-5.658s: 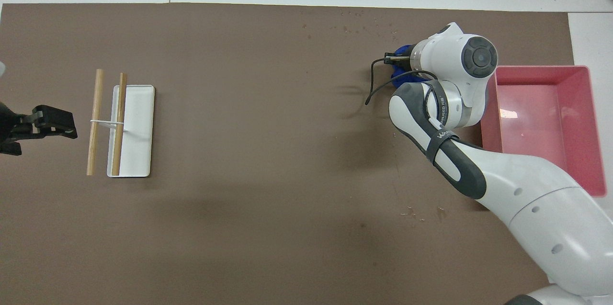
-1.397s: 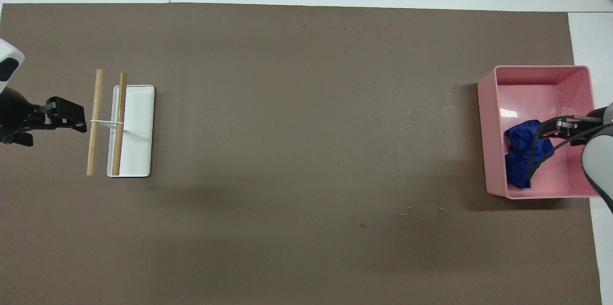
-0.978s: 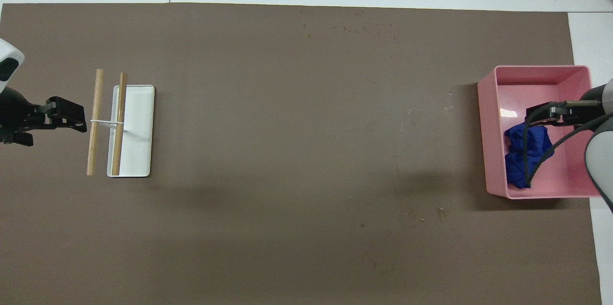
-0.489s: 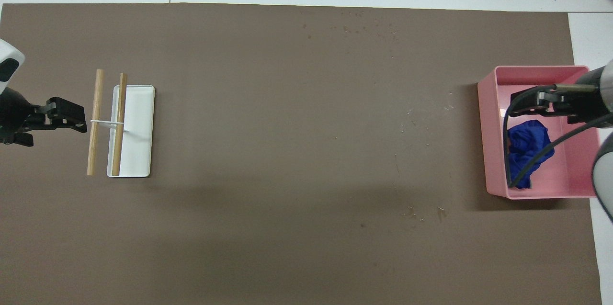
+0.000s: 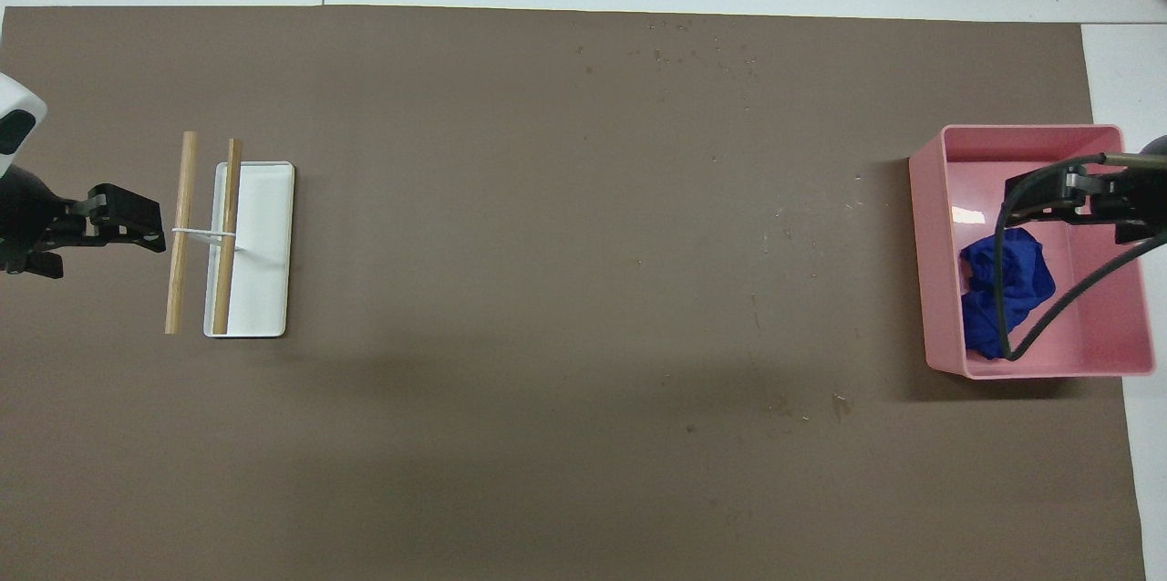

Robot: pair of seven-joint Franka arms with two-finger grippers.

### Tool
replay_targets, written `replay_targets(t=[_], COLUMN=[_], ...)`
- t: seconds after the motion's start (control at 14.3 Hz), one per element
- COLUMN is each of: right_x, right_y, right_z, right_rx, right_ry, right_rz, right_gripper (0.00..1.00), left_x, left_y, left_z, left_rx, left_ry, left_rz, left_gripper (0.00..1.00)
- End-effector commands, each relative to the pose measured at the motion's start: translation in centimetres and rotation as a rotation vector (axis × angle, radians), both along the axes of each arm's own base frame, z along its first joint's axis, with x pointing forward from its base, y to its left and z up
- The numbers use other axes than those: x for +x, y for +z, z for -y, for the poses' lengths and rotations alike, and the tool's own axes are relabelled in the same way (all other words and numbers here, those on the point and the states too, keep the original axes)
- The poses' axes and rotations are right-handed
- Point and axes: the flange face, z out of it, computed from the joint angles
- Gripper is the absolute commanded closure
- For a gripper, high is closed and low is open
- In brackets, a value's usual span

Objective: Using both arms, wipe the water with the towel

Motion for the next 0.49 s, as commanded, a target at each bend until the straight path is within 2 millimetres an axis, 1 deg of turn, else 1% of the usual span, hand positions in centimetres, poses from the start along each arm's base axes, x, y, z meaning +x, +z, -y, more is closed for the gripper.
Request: replay_targets(t=[0.0,0.07,0.21,0.35,0.42], right_x=[-0.09,-0.11,-0.31,-0.42,-0.48], right_y=[0.04,0.02,-0.14,-0.22,-0.42], right_z=[-0.10,-0.10,-0.11,-0.14,-0.14], right_rx=[0.023,0.023,0.023,0.024,0.024], right_ry=[0.013,0.014,0.042,0.043,0.043], right_rz=[-0.008,-0.009,-0.014,-0.015,-0.019], right_gripper=[0.00,0.00,0.00,0.00,0.00], left_x=[-0.61,-0.54,-1.04,-1.12,-1.12], left_y=[0.42,0.27,-0.27,-0.35,-0.39], left_z=[-0.24,-0.46,-0.57,-0.65,-1.14], left_rx=[0.017,0.015,0.015,0.015,0.014], left_ry=[-0.012,-0.008,-0.004,-0.006,-0.001], left_rz=[-0.002,0.001,0.001,-0.002,-0.001], left_gripper=[0.00,0.00,0.00,0.00,0.00])
